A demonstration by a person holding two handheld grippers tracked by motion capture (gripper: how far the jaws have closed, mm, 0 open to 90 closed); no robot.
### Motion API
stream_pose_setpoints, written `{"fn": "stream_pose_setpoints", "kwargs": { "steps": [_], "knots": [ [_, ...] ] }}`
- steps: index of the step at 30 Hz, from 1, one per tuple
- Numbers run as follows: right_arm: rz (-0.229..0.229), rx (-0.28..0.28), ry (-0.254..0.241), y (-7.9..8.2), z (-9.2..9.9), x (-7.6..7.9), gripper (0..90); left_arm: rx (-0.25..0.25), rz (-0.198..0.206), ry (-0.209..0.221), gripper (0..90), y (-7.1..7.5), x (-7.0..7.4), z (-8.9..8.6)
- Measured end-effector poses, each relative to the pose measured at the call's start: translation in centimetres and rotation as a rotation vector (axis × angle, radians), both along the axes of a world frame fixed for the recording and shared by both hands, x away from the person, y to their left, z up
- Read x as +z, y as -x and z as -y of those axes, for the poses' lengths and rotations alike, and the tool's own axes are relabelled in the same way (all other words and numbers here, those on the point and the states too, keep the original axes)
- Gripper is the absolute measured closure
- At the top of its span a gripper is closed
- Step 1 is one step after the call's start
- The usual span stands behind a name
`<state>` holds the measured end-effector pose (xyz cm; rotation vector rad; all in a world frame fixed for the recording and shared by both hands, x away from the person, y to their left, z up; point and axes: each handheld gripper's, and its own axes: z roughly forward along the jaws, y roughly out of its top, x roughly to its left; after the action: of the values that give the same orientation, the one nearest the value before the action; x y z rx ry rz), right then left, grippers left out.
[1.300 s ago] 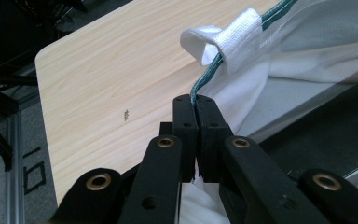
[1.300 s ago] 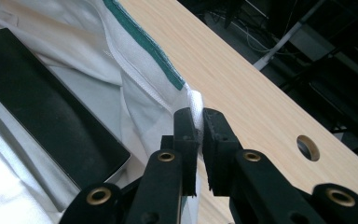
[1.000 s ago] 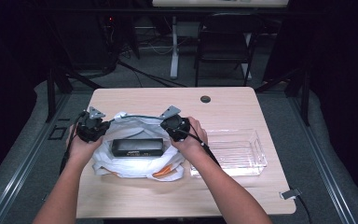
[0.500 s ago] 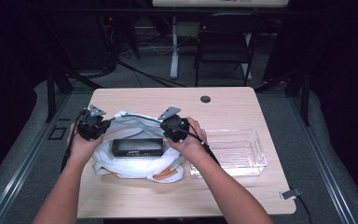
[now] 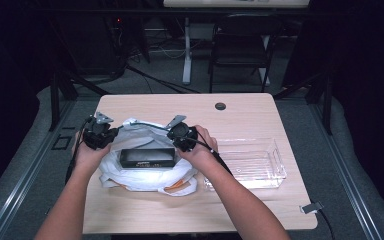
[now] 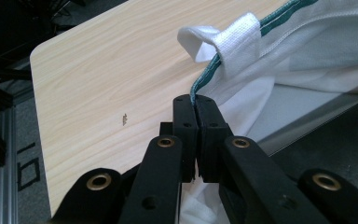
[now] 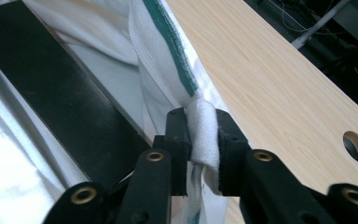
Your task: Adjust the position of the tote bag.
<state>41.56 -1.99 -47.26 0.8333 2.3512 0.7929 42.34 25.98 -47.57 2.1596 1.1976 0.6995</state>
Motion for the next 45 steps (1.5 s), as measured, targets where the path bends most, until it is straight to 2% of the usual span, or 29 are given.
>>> {"fn": "stream_pose_setpoints", "kwargs": {
  "steps": [5,10,11,12,15,22,28,40,44,45],
  "knots": [
    [0.021,-0.022,0.015,-0.1,-0.2,-0.2,81.3,0.000,0.002,-0.008,88.6,0.0,-0.1,0.2],
    [0.049,-0.045,0.021,-0.1,-0.4,-0.2,81.5,0.003,-0.003,0.003,88.6,0.1,-0.2,0.3],
    [0.066,-0.062,0.022,-0.1,-0.5,-0.2,81.6,0.007,0.009,0.005,88.6,0.1,-0.4,0.4],
    [0.069,-0.067,0.024,-0.1,-0.5,-0.2,81.6,0.003,-0.004,0.004,88.6,0.1,-0.4,0.4],
    [0.095,-0.093,0.008,-0.2,-0.6,-0.2,81.7,0.005,0.002,-0.001,88.6,0.0,-0.6,0.6],
    [0.114,-0.127,-0.009,-0.3,-0.9,-0.7,81.7,-0.008,-0.016,-0.022,88.6,0.0,-0.9,0.9],
    [0.091,-0.154,-0.030,-0.9,-0.5,-1.2,81.7,-0.011,-0.022,-0.026,88.6,-0.1,-1.1,1.1],
    [0.055,-0.158,-0.008,-1.8,-0.2,-2.1,81.7,-0.009,-0.031,-0.026,88.6,-0.5,-2.1,1.4],
    [0.053,-0.166,-0.023,-2.0,-0.2,-2.4,81.7,-0.013,-0.042,-0.029,88.6,-0.6,-2.1,1.3],
    [0.044,-0.164,-0.005,-2.1,-0.2,-2.4,81.7,-0.012,-0.043,-0.031,88.6,-0.6,-2.1,1.3]
  ]
}}
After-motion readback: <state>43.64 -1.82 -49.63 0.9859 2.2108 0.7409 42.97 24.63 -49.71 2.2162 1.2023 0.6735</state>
